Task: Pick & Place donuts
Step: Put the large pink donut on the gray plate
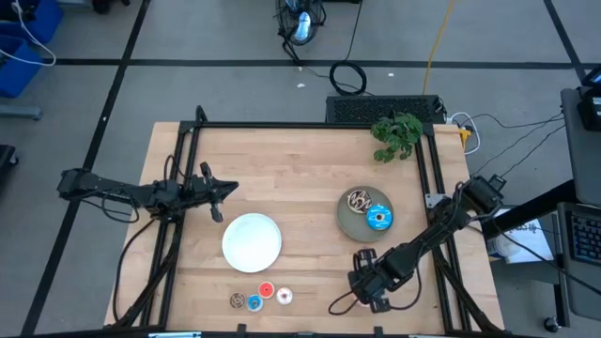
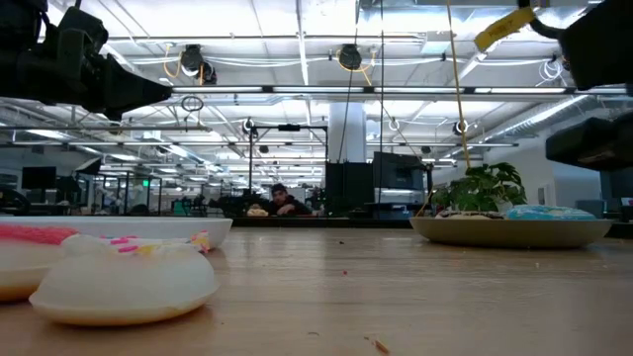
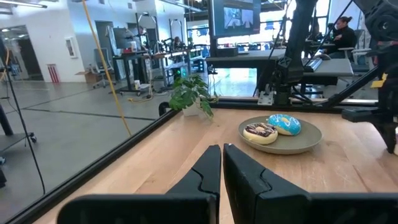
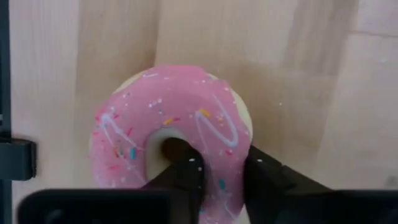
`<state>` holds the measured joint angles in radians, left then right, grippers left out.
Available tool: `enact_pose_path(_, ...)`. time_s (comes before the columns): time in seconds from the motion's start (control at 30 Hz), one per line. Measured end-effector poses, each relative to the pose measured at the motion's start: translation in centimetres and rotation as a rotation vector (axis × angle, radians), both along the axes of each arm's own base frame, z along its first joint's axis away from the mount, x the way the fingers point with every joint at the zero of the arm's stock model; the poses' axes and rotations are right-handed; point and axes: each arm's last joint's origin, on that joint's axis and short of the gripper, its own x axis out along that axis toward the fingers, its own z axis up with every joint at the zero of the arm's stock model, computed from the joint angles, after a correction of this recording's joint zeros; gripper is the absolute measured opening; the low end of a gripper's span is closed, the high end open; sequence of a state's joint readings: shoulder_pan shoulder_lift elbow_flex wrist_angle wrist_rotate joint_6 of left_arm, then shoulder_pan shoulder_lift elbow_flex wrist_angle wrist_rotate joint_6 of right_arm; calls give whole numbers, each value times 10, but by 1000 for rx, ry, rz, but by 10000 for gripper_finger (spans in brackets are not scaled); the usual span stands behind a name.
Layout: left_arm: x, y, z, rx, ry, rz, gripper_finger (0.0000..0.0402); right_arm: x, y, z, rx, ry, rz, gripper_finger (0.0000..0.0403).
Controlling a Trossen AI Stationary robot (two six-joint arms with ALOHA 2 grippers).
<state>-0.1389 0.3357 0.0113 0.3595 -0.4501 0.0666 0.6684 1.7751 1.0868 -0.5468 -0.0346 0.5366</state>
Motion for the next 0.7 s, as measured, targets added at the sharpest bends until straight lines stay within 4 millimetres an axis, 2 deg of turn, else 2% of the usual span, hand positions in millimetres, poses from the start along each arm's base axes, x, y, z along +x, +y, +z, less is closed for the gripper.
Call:
enact_pose_path(0.1,0,0,0,0,0,0,26,6,-4,13,43,17,-7,43)
enact_pose_path(0.23,0,0,0,0,0,0,26,12,-8,42,66,13,1,21)
enact_pose_path(0.47,0,0,0,0,0,4,26,19,-19,96,53,-23,28,19)
enact_pose_path(0.7,0,0,0,0,-1,4,26,20,-47,135,52,-56,-42,19)
